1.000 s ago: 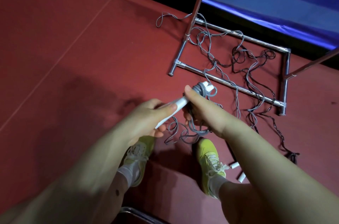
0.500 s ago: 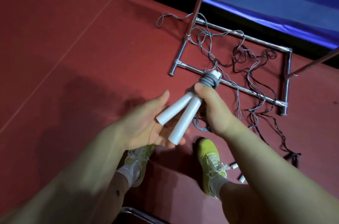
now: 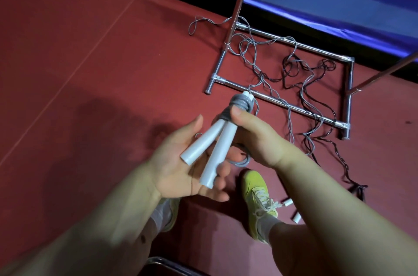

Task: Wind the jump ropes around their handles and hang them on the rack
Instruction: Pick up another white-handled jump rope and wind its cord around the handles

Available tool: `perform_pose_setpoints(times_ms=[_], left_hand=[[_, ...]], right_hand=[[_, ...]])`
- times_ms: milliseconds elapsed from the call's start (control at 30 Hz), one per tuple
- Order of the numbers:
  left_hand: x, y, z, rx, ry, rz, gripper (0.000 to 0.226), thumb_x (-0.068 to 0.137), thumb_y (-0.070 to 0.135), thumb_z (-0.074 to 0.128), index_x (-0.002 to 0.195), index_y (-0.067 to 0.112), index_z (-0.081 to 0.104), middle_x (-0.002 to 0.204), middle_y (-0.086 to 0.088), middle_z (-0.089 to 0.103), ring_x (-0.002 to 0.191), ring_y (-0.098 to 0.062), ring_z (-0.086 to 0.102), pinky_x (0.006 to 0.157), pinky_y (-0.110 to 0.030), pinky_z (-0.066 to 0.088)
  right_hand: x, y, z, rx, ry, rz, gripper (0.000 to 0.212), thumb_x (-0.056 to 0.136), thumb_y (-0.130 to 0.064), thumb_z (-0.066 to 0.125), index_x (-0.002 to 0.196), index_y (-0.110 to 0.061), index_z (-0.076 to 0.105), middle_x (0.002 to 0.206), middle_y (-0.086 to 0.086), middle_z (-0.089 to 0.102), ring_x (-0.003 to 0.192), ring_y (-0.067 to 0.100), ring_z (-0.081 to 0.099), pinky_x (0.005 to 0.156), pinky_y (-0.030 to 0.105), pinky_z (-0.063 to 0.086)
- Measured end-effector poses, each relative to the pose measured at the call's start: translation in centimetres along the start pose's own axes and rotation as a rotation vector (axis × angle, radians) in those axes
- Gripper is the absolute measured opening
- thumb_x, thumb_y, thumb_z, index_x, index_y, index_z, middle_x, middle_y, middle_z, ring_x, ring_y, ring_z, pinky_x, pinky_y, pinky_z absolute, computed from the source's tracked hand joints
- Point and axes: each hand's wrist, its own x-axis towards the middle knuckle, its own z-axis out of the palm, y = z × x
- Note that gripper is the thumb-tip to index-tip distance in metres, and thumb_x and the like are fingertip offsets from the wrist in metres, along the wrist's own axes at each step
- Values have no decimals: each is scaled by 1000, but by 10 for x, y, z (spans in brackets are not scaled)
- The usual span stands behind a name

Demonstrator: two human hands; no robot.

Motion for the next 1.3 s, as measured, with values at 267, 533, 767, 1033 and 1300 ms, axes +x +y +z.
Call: perform_pose_setpoints(times_ms=[267,533,767,1033,1300], left_hand=[[-5,17,-1,243,456,32,76,87,67,23,90,2,64,61,-14,63,45,-24,59,49,-25,45],[1,17,-3,252,565,136,66,90,65,15,88,14,57,62,-6,64,49,-17,57,51,-23,38],[17,0,8,370,575,314,48,60,54,61,95,20,61,96,2,64,90,-13,57,74,-28,41],[27,-17,6,227,504,547,18,60,33,65,69,18,72,81,5,72,88,-23,55,92,-39,34],[27,-20,-3,641,609,448,41,61,52,65,75,17,52,52,7,54,58,-14,52,68,-29,41]], right_hand=[[1,13,-9,-204,71,-191,44,75,-57,50,83,-16,64,86,1,64,85,13,58,88,34,43],[11,11,-6,186,223,-215,35,81,-43,42,95,-15,59,82,-9,70,82,4,63,74,20,45],[16,2,-1,408,479,-254,33,100,-44,30,83,-23,49,72,-4,53,66,12,49,66,28,36],[23,8,14,321,407,-153,43,96,-51,28,85,-20,55,65,-6,55,59,7,47,49,20,34],[25,4,10,487,412,-166,40,98,-44,35,78,-14,52,59,2,50,58,19,50,65,31,45]])
